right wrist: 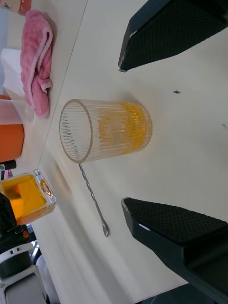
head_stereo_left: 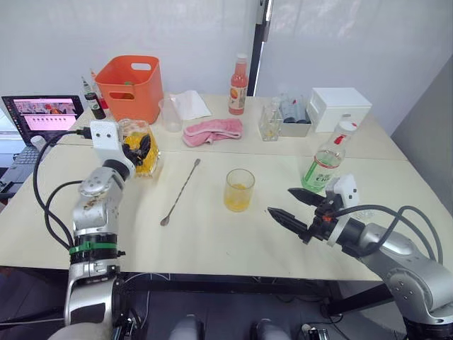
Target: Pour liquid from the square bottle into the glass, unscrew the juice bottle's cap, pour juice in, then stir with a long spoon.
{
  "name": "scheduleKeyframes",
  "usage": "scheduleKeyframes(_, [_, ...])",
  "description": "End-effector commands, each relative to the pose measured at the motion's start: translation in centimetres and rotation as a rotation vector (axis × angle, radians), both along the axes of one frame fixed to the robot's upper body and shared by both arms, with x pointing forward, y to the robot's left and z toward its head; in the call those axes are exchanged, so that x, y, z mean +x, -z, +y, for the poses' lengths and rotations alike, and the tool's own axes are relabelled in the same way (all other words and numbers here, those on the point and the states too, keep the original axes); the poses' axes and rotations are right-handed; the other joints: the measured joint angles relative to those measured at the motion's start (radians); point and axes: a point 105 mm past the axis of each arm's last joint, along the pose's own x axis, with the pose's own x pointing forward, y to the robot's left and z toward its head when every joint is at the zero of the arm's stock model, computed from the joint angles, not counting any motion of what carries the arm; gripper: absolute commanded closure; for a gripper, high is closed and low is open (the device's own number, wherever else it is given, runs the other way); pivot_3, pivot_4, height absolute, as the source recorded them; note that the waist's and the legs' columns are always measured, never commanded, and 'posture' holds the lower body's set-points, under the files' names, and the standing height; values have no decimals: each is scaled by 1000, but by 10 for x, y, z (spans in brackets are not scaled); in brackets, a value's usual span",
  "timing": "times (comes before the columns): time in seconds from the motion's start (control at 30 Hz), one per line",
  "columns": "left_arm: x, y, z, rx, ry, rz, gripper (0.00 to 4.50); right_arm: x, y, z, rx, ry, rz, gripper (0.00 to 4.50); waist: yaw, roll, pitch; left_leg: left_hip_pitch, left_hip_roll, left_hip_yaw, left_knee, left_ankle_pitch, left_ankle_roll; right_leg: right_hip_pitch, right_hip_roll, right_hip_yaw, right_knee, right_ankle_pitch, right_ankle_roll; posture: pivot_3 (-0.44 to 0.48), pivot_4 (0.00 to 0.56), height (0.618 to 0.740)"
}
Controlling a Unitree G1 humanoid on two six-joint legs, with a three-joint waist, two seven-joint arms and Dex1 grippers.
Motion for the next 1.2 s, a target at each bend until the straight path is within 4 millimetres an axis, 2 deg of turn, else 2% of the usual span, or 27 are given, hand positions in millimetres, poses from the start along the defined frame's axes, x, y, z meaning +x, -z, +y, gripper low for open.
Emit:
scheduleKeyframes(0.03, [-9, -40, -4, 7, 3, -158, 1690, -7, -14, -1, 5, -7, -45, 0, 0, 0, 0, 0, 0, 0, 0, 0, 0, 0, 0, 0, 0, 0, 0, 0, 150, 715])
scheduleKeyframes(0.23, [1, -23, -8, -1, 1, -102, 1690, -10, -11, -5, 10, 13, -28, 0, 0, 0, 0, 0, 0, 0, 0, 0, 0, 0, 0, 0, 0, 0, 0, 0, 150, 715])
scheduleKeyframes(0.43, [12, 9, -12, 17, 2, -21, 1690, -9, -13, -10, 15, 37, -31, 0, 1, 0, 0, 1, -1, 1, 0, 0, 0, 1, 0, 0, -1, 0, 0, 0, 150, 715])
scheduleKeyframes(0.6, [14, 21, -15, 28, 24, -22, 1690, -7, -17, -11, 8, 37, -41, 0, 1, 0, 0, 6, -1, 2, 0, 0, -1, 3, -1, 1, -2, 0, 0, 0, 150, 715])
scheduleKeyframes(0.73, [13, 23, -16, 21, 27, -32, 1690, -7, -20, -11, 6, 39, -52, 0, 3, 0, 0, 7, -1, 2, 0, 1, -1, 5, -1, 1, -2, 0, 0, 0, 150, 715])
scheduleKeyframes(0.8, [12, 21, -13, 15, 23, -44, 654, -7, -20, -12, 4, 44, -54, 0, 3, 0, 0, 7, -1, 2, 0, 1, -1, 5, -1, 2, -2, 0, 0, 0, 150, 715])
scheduleKeyframes(0.87, [12, 17, -12, 11, 22, -60, 28, -7, -20, -12, 2, 47, -56, 0, 1, 0, -1, 7, -1, 2, 0, 1, -1, 4, -1, 2, -2, 0, 0, 0, 150, 715])
scheduleKeyframes(1.2, [1, -7, -7, 13, 46, -125, 28, -1, -18, -20, -1, 71, -56, 0, -1, 0, -1, 7, 0, 2, 0, 1, -1, 4, 0, 2, -2, 0, 0, 0, 150, 715])
